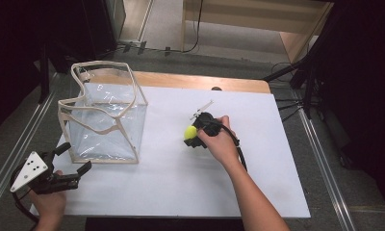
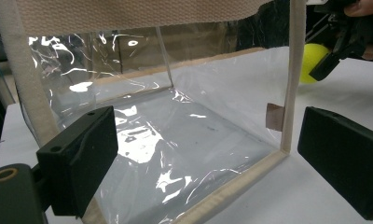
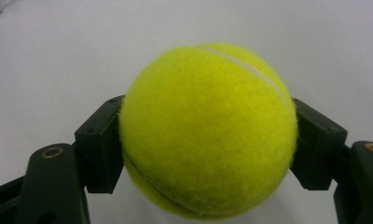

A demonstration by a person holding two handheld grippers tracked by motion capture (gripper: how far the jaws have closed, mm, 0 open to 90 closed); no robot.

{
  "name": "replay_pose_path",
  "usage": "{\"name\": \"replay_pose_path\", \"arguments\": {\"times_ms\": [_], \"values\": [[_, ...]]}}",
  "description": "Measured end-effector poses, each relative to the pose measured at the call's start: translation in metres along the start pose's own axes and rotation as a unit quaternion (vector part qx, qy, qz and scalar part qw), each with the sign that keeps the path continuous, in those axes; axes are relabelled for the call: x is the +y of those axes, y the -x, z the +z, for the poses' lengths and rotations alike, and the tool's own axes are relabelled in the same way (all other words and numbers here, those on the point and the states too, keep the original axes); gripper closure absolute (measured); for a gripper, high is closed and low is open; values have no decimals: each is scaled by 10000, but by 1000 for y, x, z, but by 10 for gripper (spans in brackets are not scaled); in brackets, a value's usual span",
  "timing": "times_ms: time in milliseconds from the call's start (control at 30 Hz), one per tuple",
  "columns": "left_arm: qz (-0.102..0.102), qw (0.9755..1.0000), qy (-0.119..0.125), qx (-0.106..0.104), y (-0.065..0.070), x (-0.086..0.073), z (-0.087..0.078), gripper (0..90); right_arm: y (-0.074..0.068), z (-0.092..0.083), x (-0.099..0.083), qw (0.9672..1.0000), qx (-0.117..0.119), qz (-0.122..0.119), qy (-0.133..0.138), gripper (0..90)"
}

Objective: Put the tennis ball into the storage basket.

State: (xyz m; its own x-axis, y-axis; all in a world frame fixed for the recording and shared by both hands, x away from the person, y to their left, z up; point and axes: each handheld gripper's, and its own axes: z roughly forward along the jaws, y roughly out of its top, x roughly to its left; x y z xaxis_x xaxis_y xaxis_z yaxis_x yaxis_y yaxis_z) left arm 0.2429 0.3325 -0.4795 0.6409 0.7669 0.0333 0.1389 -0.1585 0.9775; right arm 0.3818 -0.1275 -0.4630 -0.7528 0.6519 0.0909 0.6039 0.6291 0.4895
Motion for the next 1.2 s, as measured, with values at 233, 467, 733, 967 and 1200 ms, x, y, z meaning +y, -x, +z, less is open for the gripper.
{"name": "replay_pose_path", "arguments": {"times_ms": [233, 467, 733, 967, 1200], "values": [[-1, 10000, 5, 3, 0, 0, 0, 53, -6, 6, 7, 9999, 33, -120, -11, 232], [-1, 10000, 6, -2, 0, 0, 0, 53, -12, 11, 14, 9998, 76, -205, -32, 232], [2, 10000, 5, -10, 0, 0, 0, 53, -18, 16, 21, 9995, 153, -282, 17, 232], [0, 10000, 11, -19, 0, 0, 0, 53, -24, 21, 28, 9991, 241, -355, 47, 232], [-8, 10000, 15, -31, -1, 0, 0, 53, -32, 28, 33, 9986, 308, -422, 24, 232]]}}
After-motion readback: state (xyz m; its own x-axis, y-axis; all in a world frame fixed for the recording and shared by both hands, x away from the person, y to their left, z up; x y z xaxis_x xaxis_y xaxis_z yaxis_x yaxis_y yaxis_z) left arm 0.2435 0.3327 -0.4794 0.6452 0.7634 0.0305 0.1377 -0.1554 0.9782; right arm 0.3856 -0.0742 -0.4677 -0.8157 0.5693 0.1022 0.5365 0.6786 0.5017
